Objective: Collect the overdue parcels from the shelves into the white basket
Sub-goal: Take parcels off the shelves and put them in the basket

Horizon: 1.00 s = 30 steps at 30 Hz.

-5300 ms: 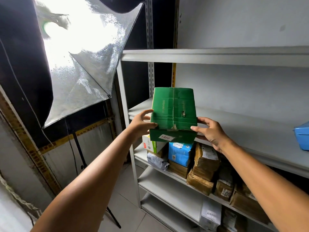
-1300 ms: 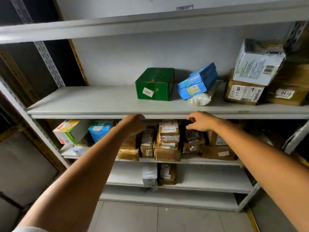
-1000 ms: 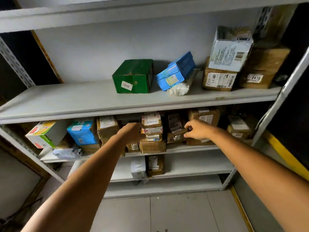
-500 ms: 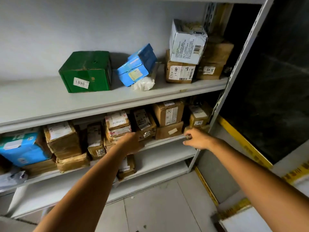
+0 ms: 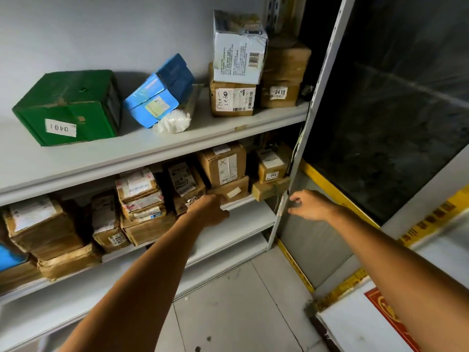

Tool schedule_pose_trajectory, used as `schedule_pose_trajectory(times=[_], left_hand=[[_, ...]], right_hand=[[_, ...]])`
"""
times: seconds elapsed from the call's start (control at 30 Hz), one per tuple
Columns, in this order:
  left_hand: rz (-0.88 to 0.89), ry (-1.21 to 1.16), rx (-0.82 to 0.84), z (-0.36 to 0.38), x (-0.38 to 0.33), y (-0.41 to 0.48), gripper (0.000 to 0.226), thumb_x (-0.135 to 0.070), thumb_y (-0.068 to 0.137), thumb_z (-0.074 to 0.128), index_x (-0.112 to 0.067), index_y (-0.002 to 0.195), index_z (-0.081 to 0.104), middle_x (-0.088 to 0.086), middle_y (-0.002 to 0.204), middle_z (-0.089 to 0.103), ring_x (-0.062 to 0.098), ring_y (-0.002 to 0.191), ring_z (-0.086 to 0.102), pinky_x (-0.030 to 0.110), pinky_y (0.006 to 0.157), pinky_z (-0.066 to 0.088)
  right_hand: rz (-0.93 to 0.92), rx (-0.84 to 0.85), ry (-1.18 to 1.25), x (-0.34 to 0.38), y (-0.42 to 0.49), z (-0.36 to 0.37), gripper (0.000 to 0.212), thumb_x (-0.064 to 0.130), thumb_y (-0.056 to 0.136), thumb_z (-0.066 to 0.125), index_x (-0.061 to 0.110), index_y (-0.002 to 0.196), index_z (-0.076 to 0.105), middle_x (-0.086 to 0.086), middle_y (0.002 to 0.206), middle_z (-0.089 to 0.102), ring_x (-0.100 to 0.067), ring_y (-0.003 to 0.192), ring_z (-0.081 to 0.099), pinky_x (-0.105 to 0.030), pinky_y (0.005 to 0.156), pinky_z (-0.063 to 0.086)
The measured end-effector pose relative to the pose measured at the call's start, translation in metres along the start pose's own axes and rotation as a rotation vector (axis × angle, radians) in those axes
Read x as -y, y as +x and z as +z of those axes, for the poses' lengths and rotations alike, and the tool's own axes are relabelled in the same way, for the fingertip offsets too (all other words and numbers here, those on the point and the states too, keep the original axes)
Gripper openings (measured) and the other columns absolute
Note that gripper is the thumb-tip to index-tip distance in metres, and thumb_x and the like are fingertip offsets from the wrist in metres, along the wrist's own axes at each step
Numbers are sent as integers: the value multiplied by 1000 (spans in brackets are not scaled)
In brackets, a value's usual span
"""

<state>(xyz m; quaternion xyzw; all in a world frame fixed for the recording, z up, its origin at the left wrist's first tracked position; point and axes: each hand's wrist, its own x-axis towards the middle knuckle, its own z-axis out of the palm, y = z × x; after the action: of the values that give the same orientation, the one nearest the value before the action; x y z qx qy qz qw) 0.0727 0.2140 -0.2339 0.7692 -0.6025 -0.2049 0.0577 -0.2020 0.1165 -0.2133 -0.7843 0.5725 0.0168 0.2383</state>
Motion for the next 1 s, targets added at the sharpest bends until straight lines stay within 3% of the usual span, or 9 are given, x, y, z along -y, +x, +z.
schedule_pose_trajectory(times=[0.3, 0.43, 0.6, 0.7, 0.83, 1.0], left_hand=[[-84, -58, -2, 17, -80, 53, 50, -35, 90, 66, -29, 139, 53, 5, 137, 59, 25, 120, 59, 38, 102, 50], [-149, -52, -38, 31, -110, 81, 49, -39, 90, 66, -30, 137, 55, 5, 130, 64, 26, 112, 62, 37, 95, 53], [-169, -70, -23, 46, -132, 117, 45, -35, 93, 64, -25, 136, 56, 5, 129, 64, 24, 113, 62, 34, 93, 52], [-185, -100, -20, 54, -131, 143, 40, -37, 93, 64, -26, 130, 59, 5, 124, 66, 23, 106, 63, 37, 91, 54], [-223, -174, -44, 67, -123, 176, 41, -34, 94, 63, -25, 134, 58, 6, 124, 65, 20, 97, 60, 29, 80, 48], [-291, -476, -122, 97, -116, 221, 50, -28, 93, 68, -20, 140, 54, 9, 128, 65, 24, 110, 63, 28, 86, 50]], right_hand=[[-75, 28, 45, -73, 68, -21, 50, 30, 89, 69, 19, 135, 55, -7, 136, 57, -24, 122, 56, -40, 99, 49], [-124, 59, 49, -101, 109, -31, 35, 35, 85, 71, 19, 116, 65, -6, 117, 67, -24, 105, 63, -44, 91, 53], [-145, 49, 121, -108, 148, -32, 24, 34, 86, 69, 23, 107, 67, -2, 105, 68, -22, 99, 63, -29, 77, 47], [-181, 65, 170, -104, 173, -28, 20, 36, 86, 69, 28, 105, 68, 1, 99, 69, -18, 94, 64, -32, 79, 53], [-187, 39, 195, -103, 208, -16, 31, 35, 86, 67, 27, 115, 65, 1, 111, 70, -19, 98, 65, -33, 82, 53], [-148, -77, 358, -100, 248, 6, 48, 31, 92, 65, 16, 136, 54, -6, 133, 61, -25, 118, 59, -34, 96, 50]])
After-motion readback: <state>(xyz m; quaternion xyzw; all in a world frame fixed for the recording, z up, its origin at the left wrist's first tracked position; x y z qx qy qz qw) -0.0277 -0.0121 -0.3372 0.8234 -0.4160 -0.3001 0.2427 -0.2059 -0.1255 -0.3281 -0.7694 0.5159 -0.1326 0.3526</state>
